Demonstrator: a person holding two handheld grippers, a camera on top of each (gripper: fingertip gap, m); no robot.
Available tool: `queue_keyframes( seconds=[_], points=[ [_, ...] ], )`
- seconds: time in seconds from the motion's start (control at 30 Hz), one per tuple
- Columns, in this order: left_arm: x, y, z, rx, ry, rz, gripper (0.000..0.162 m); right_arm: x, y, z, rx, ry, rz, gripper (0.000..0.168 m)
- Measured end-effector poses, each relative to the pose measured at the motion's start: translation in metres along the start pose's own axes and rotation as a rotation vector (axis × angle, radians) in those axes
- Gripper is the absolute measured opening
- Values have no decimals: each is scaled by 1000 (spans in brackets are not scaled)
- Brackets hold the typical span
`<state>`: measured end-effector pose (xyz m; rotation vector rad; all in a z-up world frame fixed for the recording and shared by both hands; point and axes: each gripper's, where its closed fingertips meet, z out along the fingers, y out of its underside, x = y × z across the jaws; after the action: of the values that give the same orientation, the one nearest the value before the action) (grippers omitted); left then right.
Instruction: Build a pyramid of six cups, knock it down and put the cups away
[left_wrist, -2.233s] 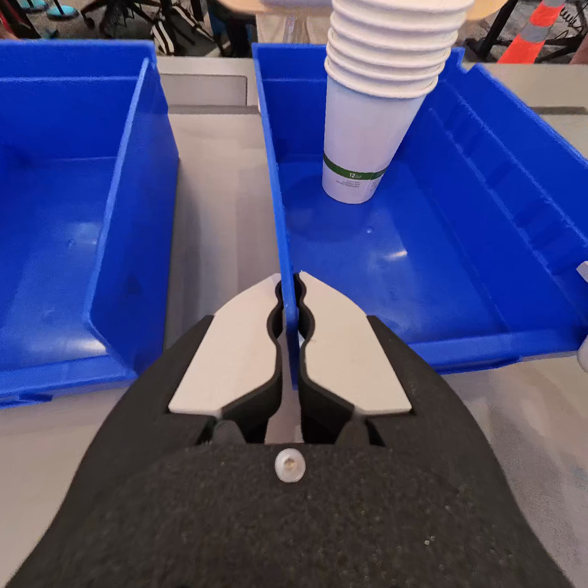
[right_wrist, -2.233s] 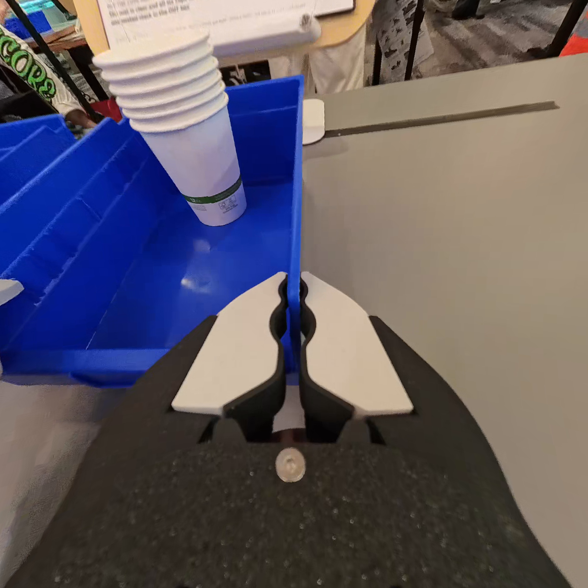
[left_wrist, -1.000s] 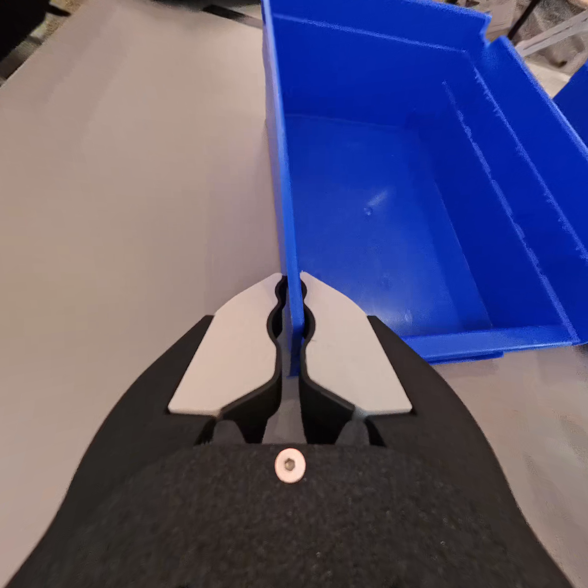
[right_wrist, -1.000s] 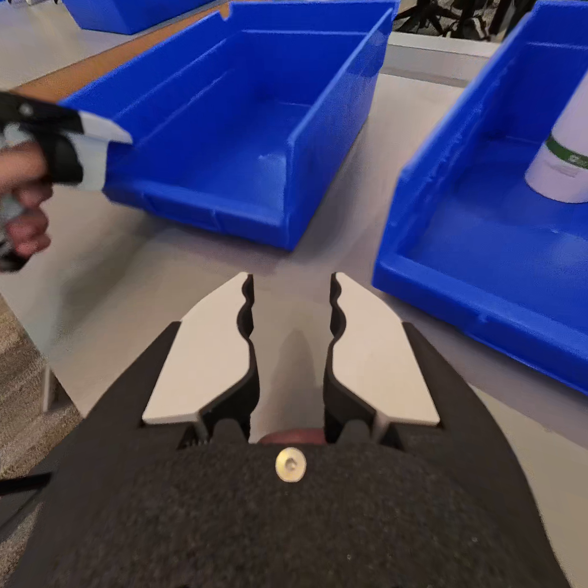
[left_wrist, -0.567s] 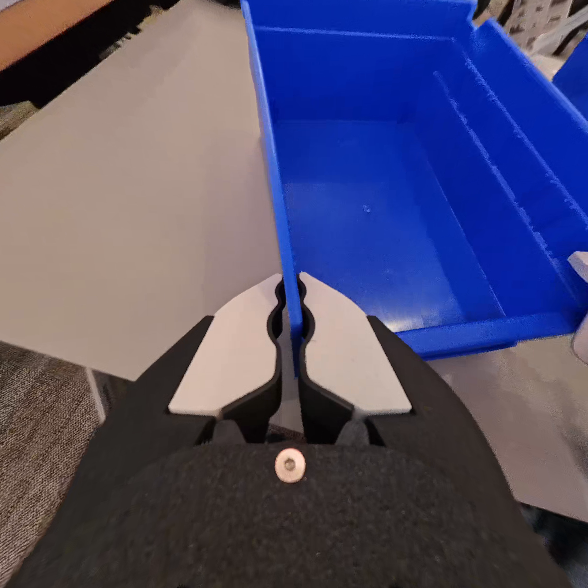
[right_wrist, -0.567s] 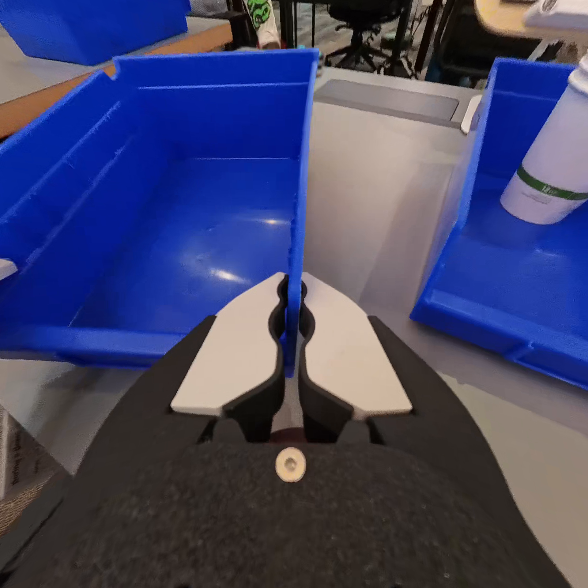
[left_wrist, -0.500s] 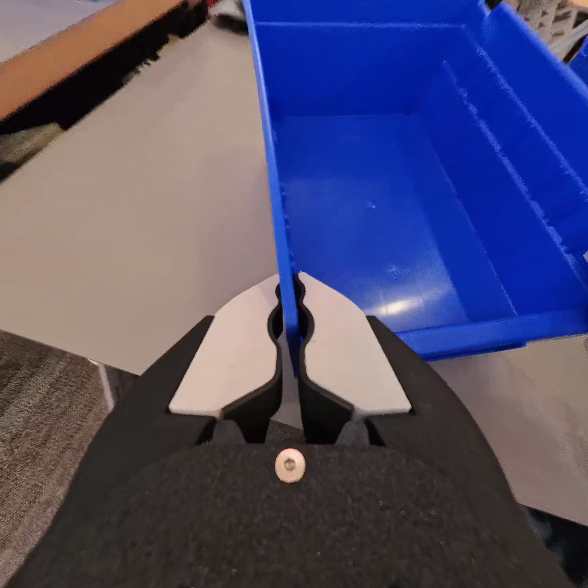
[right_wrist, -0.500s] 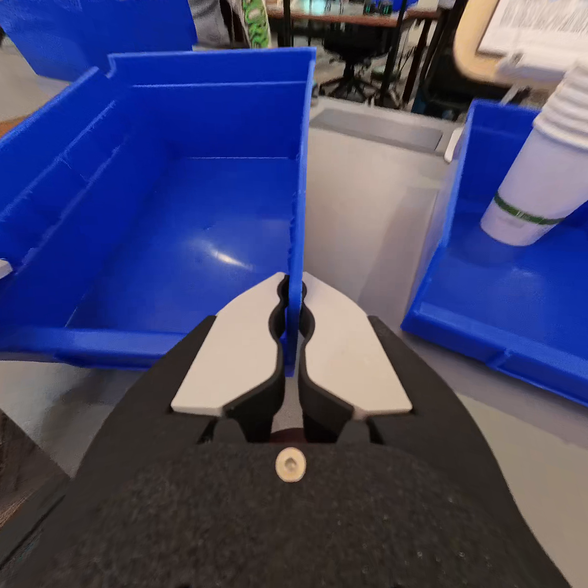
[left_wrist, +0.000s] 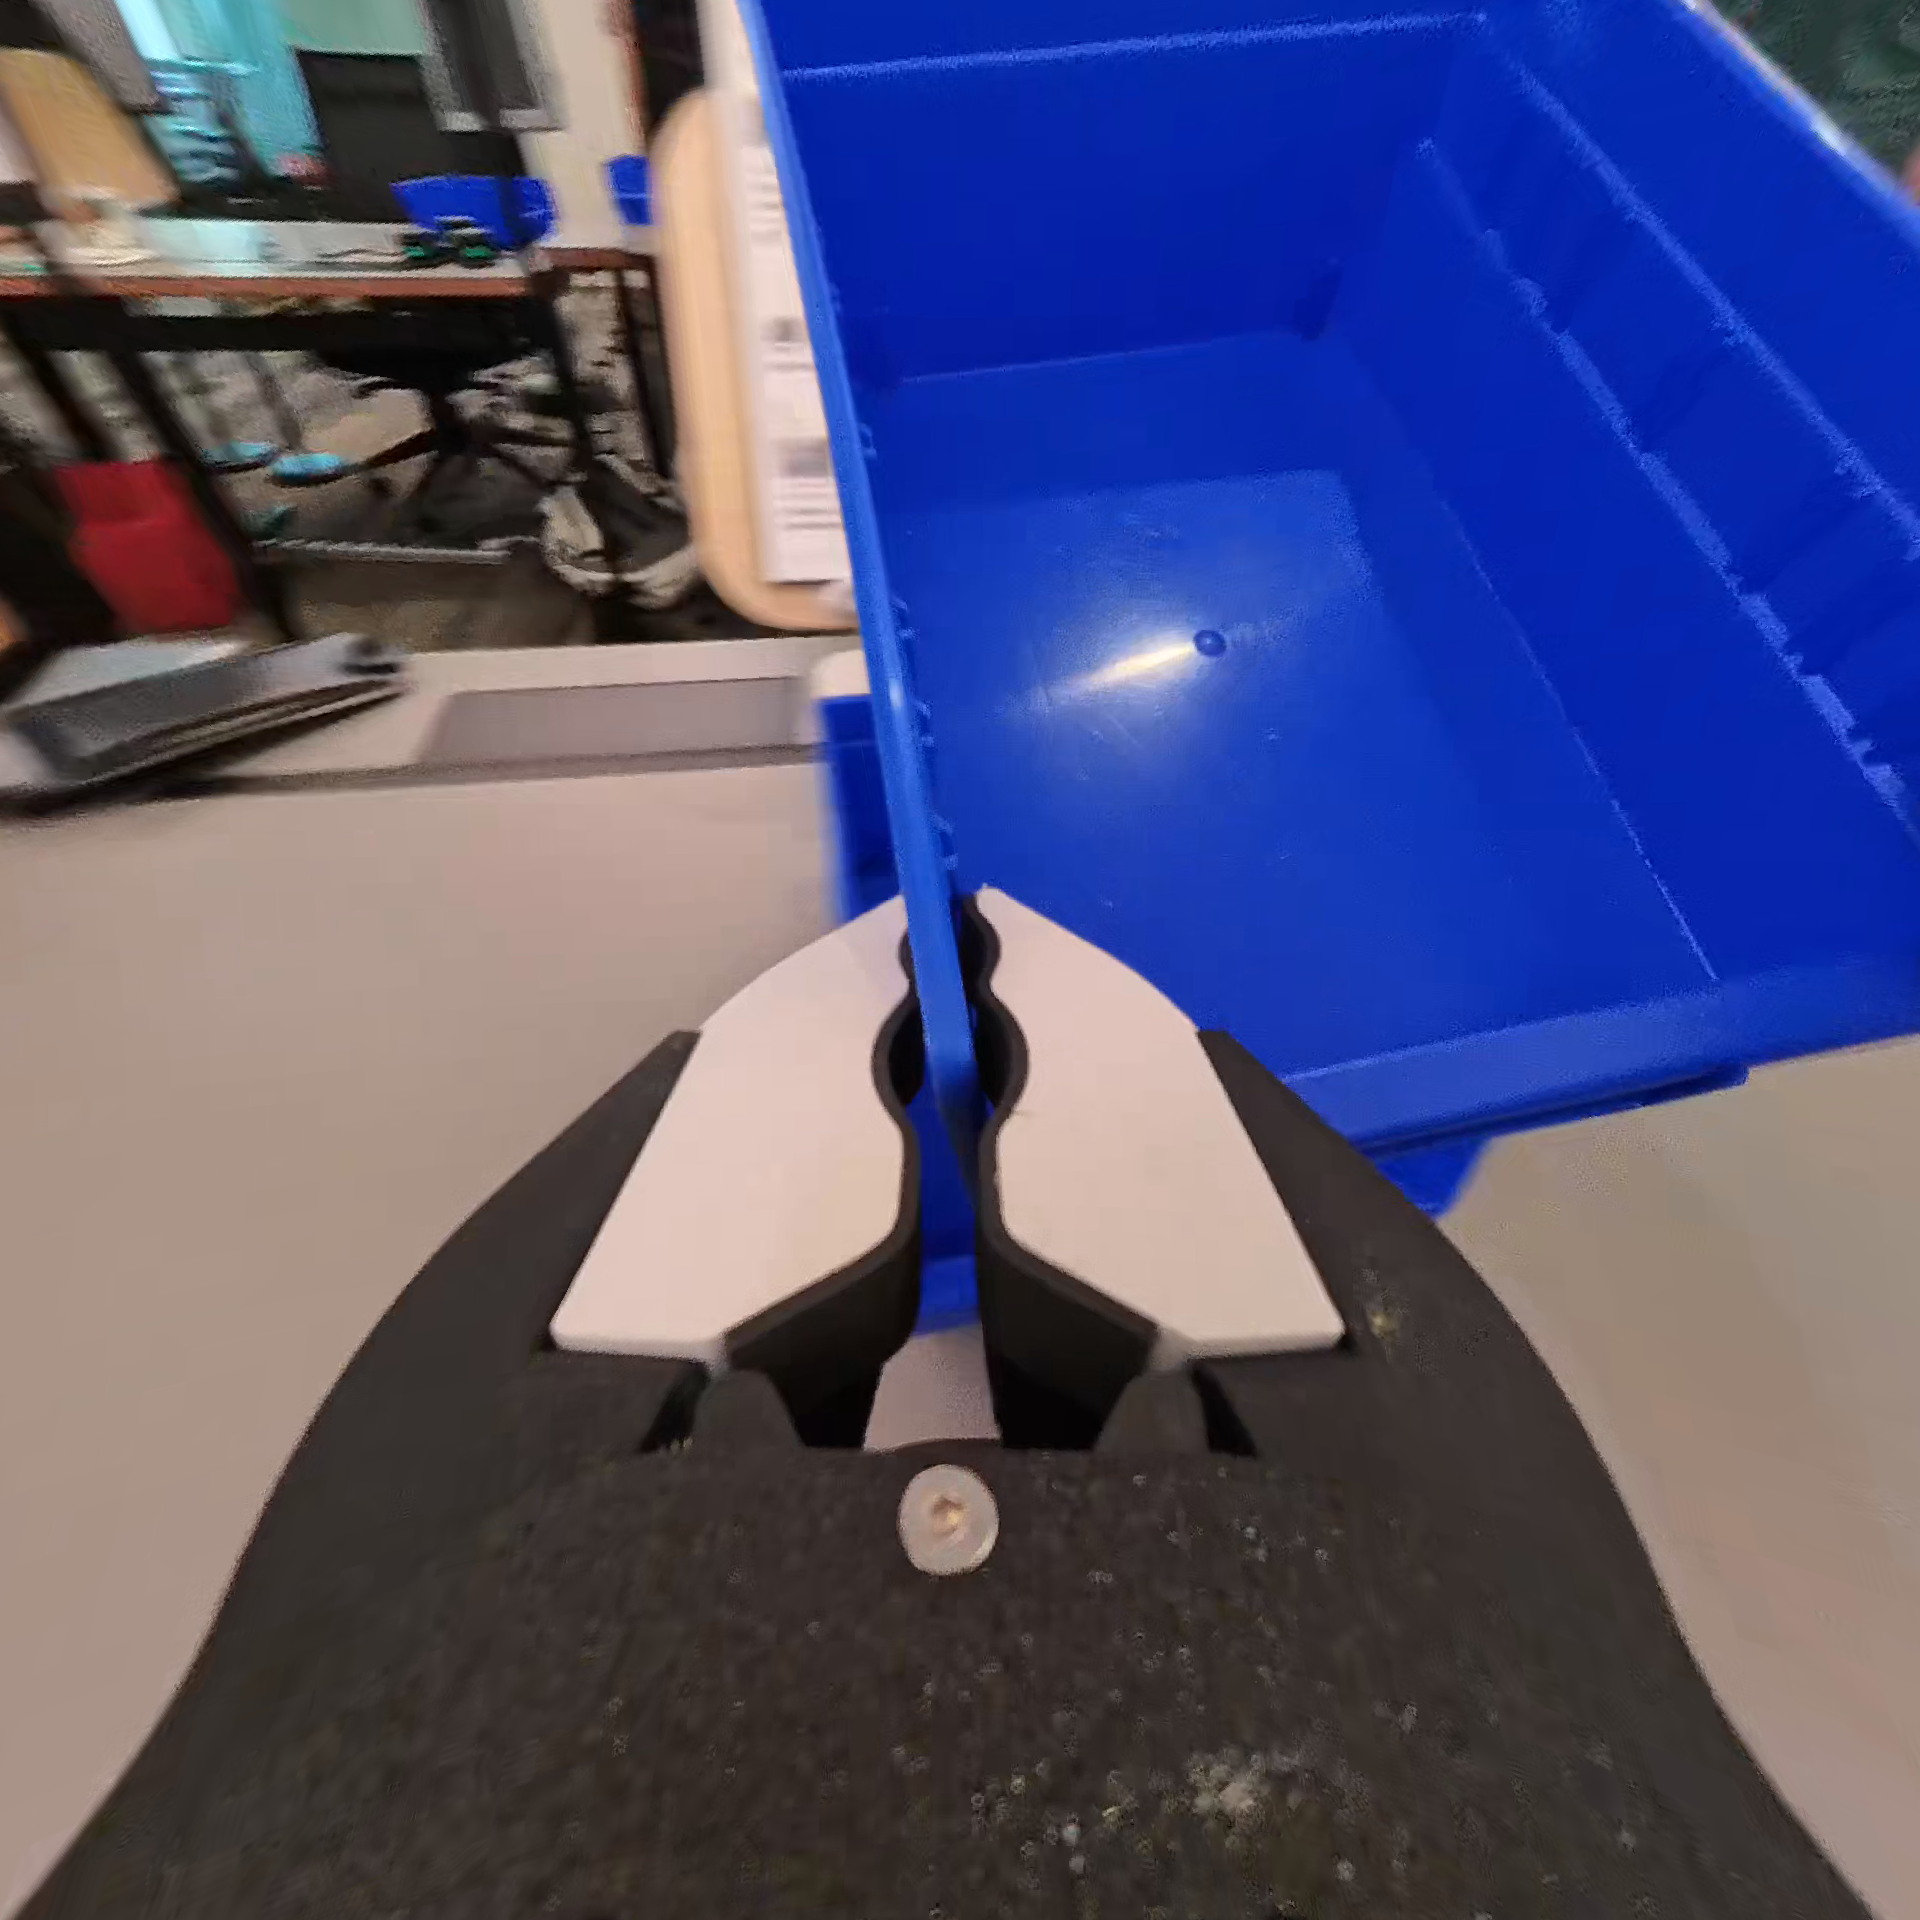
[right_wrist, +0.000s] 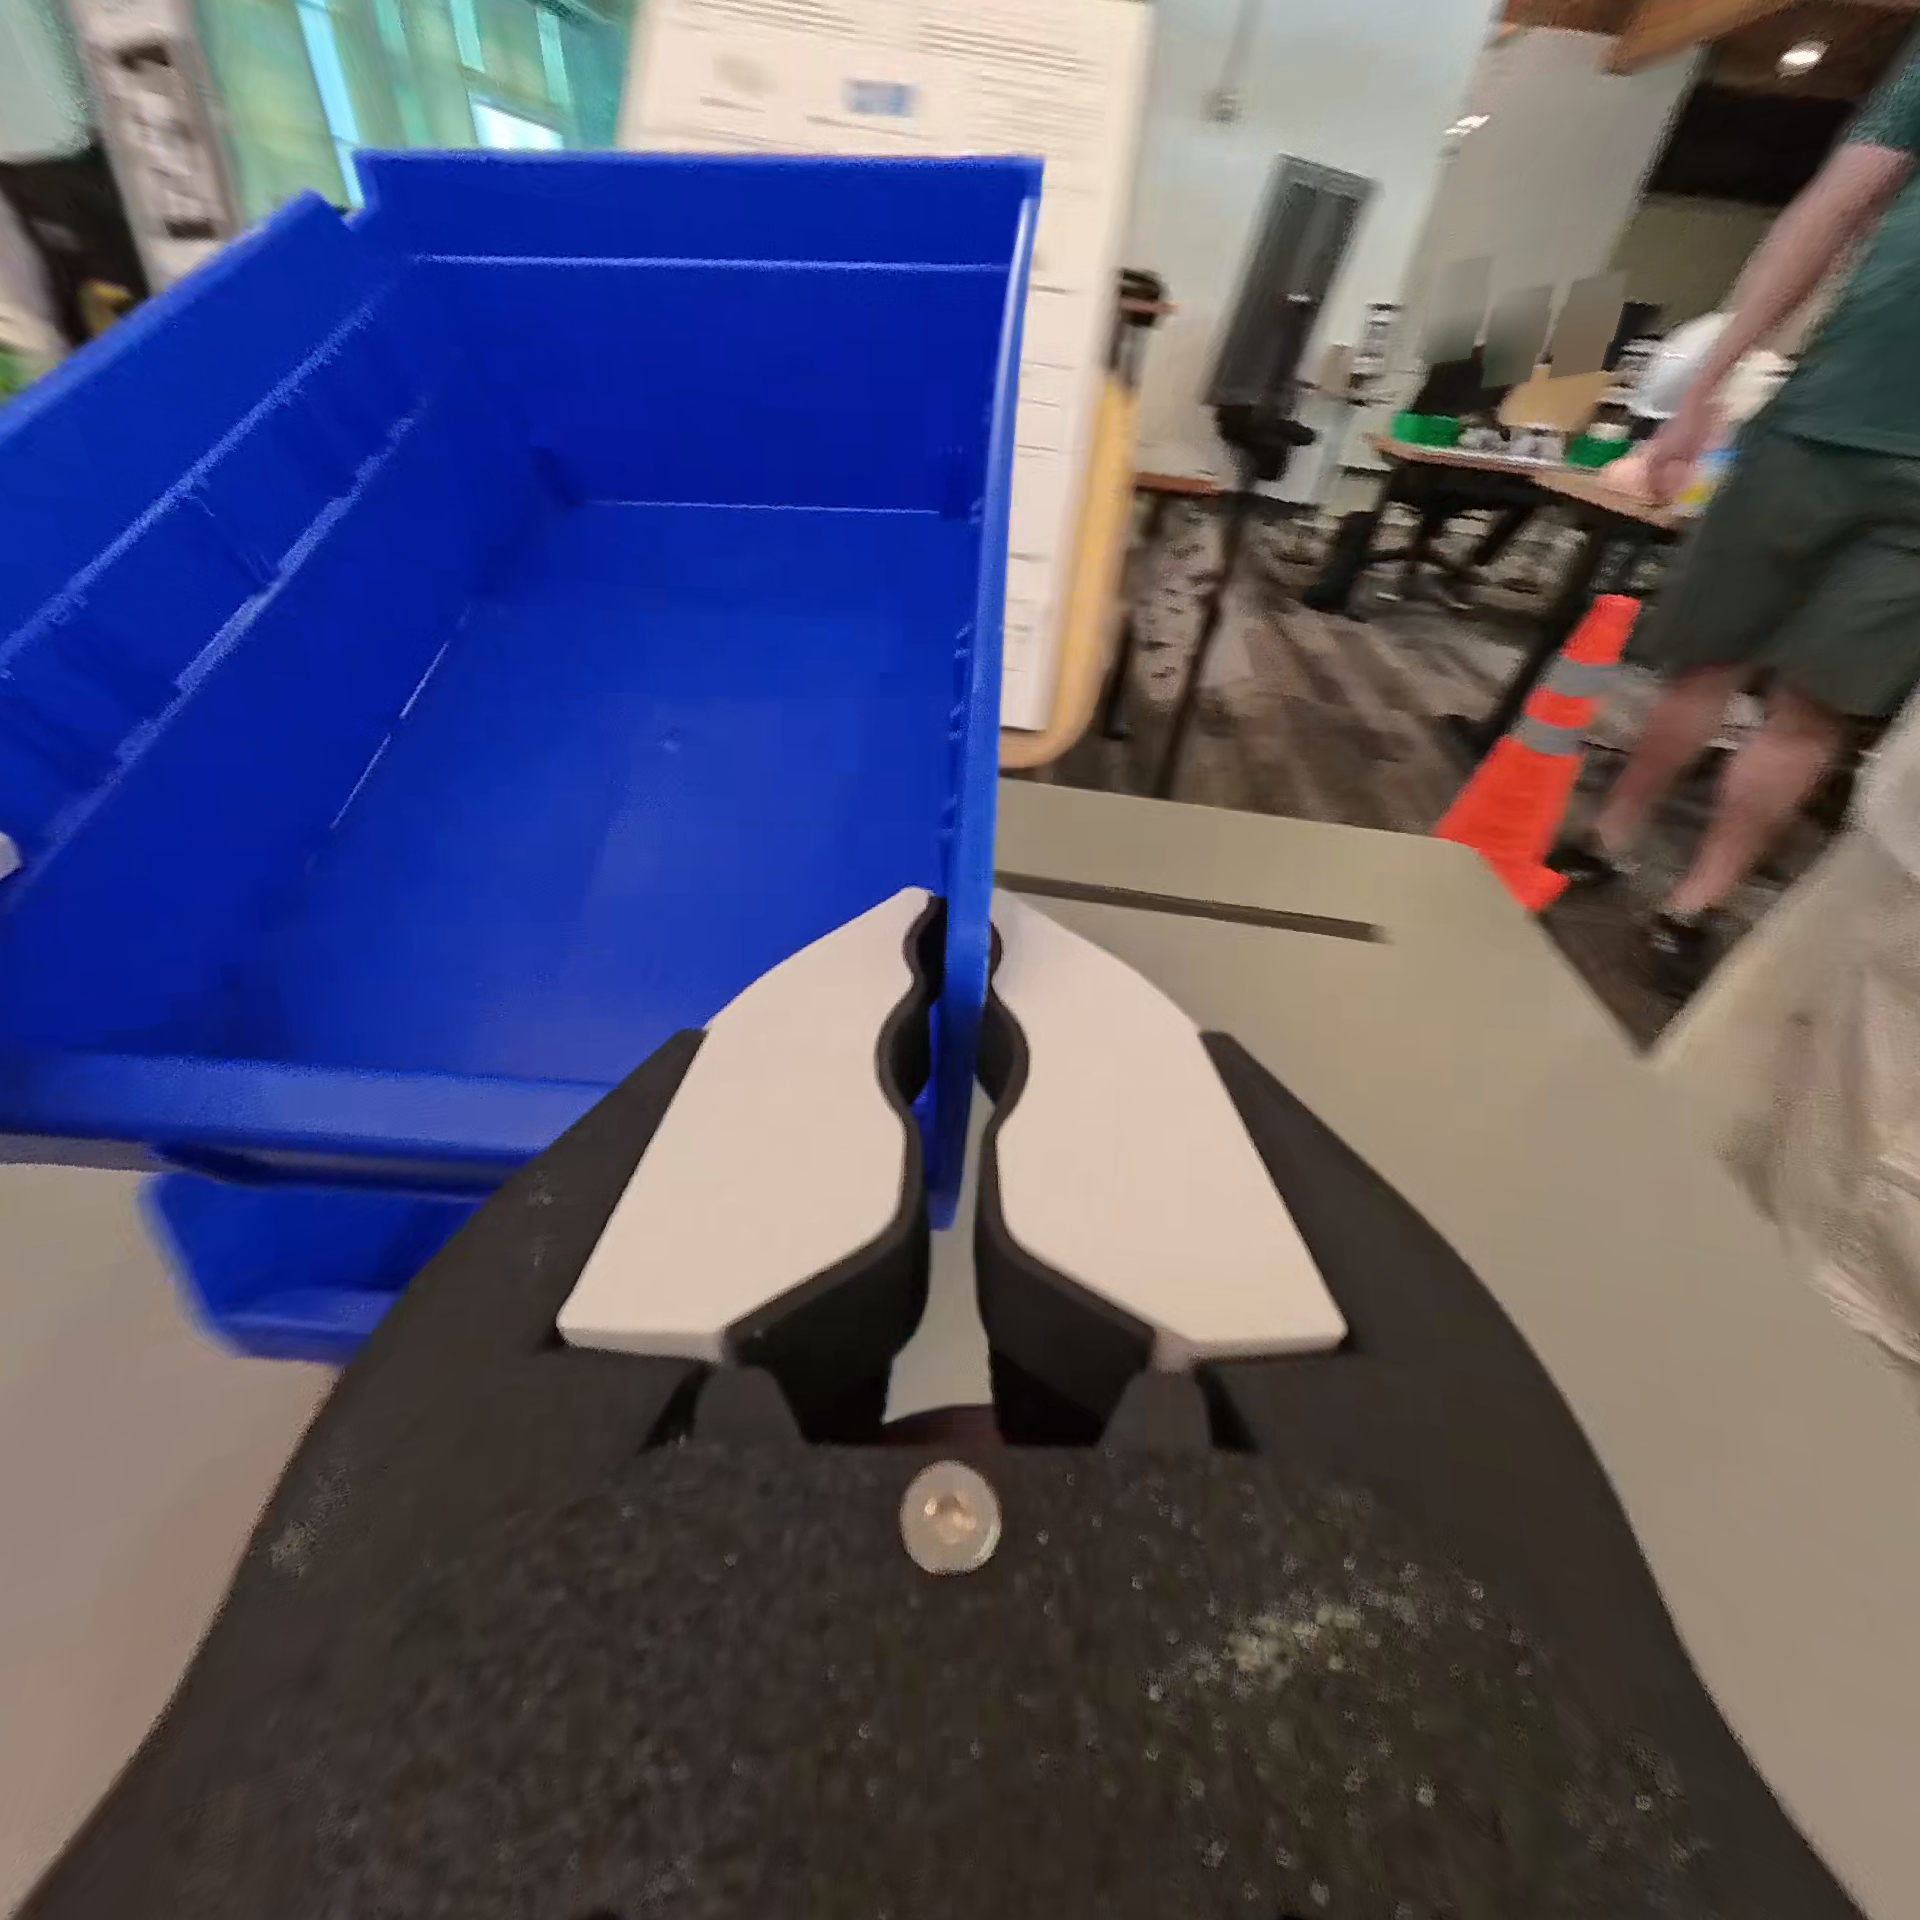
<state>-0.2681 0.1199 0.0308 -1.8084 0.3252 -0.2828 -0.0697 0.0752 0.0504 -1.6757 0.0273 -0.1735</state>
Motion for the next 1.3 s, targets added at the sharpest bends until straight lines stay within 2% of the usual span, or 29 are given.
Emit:
queue_keyframes(
  seconds=[0.1,0.23,0.33,0.47,0.67,0.83,0.93,1.0,1.03,1.07,1.17,1.23,1.3],
  points=[
    [93,-2,38,-35,107,38,4,94,19,-3,-63,101,11,2],
    [191,29,77,-131,185,64,4,188,70,-2,-196,143,28,2],
    [237,64,101,-210,200,52,4,229,111,7,-271,129,73,2],
    [261,103,124,-276,171,59,4,251,158,23,-315,86,102,2],
    [266,137,143,-328,134,67,6,256,201,48,-360,21,132,3],
    [272,139,145,-281,168,52,12,260,203,52,-321,-11,163,2],
    [281,142,139,-298,259,0,30,261,201,50,-286,5,114,4],
    [286,137,123,-318,349,-27,49,264,198,41,-288,39,25,28],
    [284,130,111,-310,390,-31,59,266,194,33,-289,54,4,31],
    [280,122,96,-298,430,-24,62,268,186,25,-278,80,-1,31],
    [243,97,50,-261,489,21,68,263,143,-2,-179,125,15,37],
    [193,85,33,-239,451,34,67,226,107,-12,-75,20,29,44],
    [126,83,31,-227,342,47,66,170,86,-16,-14,-99,56,46]
  ],
)
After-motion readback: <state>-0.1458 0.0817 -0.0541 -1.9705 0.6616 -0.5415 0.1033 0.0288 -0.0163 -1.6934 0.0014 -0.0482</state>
